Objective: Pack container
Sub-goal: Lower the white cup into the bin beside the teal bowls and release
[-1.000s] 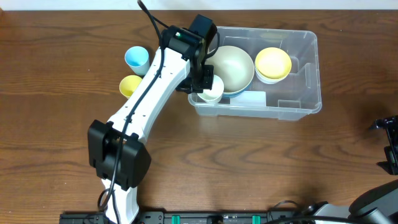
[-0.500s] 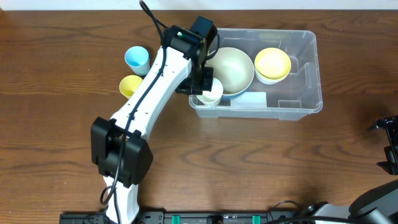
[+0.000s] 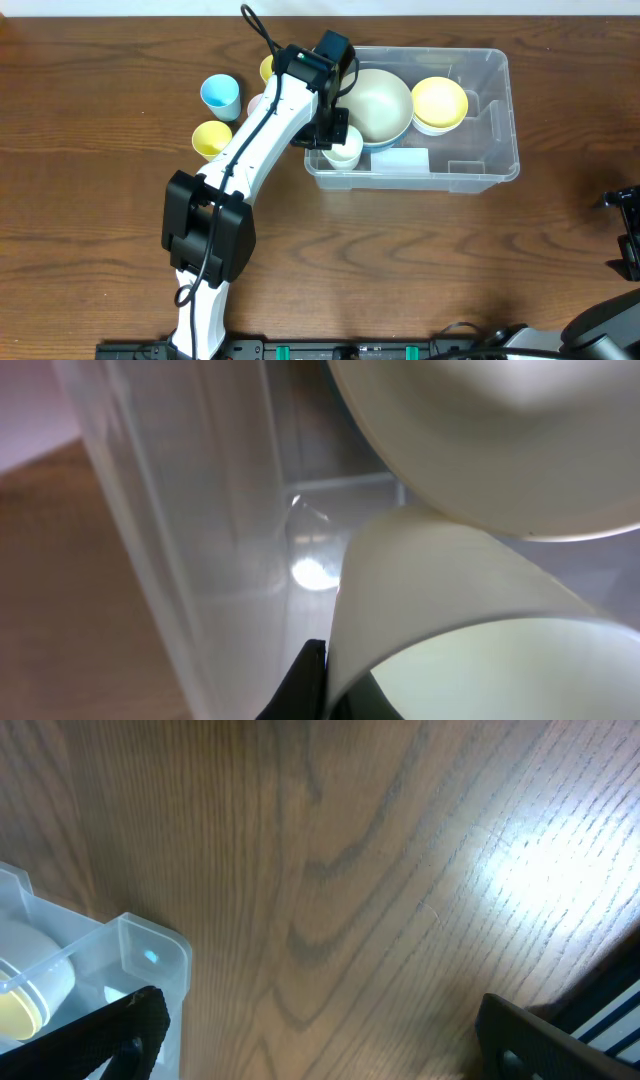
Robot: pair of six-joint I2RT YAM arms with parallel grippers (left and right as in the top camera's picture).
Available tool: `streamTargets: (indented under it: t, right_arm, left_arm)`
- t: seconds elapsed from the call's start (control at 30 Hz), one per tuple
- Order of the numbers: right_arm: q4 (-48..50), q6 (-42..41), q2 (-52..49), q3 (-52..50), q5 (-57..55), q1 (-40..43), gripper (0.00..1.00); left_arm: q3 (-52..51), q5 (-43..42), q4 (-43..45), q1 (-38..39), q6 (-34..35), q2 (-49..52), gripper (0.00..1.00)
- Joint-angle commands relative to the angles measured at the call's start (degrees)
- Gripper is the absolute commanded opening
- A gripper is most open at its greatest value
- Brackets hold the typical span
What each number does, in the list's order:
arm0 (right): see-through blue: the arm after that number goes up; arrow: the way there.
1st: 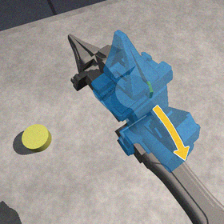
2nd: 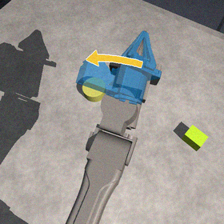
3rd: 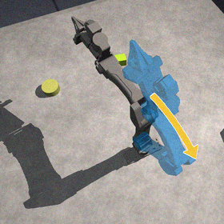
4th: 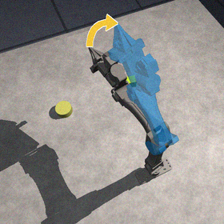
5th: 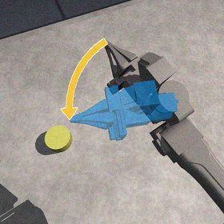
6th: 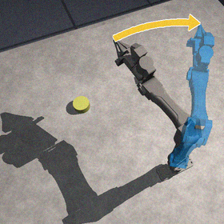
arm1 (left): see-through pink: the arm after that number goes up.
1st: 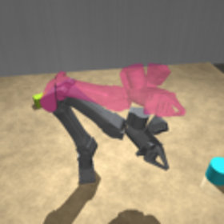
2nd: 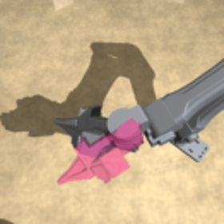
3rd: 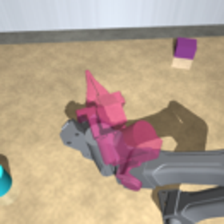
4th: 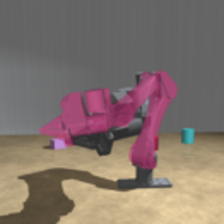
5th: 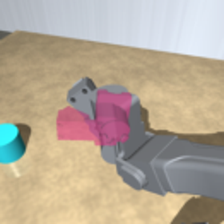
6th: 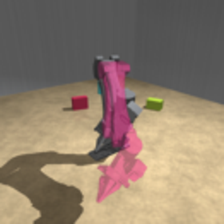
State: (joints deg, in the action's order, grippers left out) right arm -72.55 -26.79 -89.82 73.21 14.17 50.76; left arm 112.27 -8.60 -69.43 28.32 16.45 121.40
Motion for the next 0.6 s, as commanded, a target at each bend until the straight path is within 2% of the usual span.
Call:
streamTargets:
  t: [0.0, 0.37, 0.57]
  right_arm:
    - [0.0, -0.8, 0.9, 0.1, 0.2, 0.2, 0.99]
    - [0.0, -0.8, 0.9, 0.1, 0.2, 0.2, 0.99]
    - [0.0, -0.8, 0.9, 0.1, 0.2, 0.2, 0.99]
  left_arm:
    - [1.1, 0.1, 2.3, -0.1, -0.4, -0.1, 0.06]
    - [1.1, 0.3, 5.9, -1.1, -1.9, 0.0, 0.06]
    - [1.1, 0.3, 3.5, -1.1, -1.8, -0.1, 0.06]
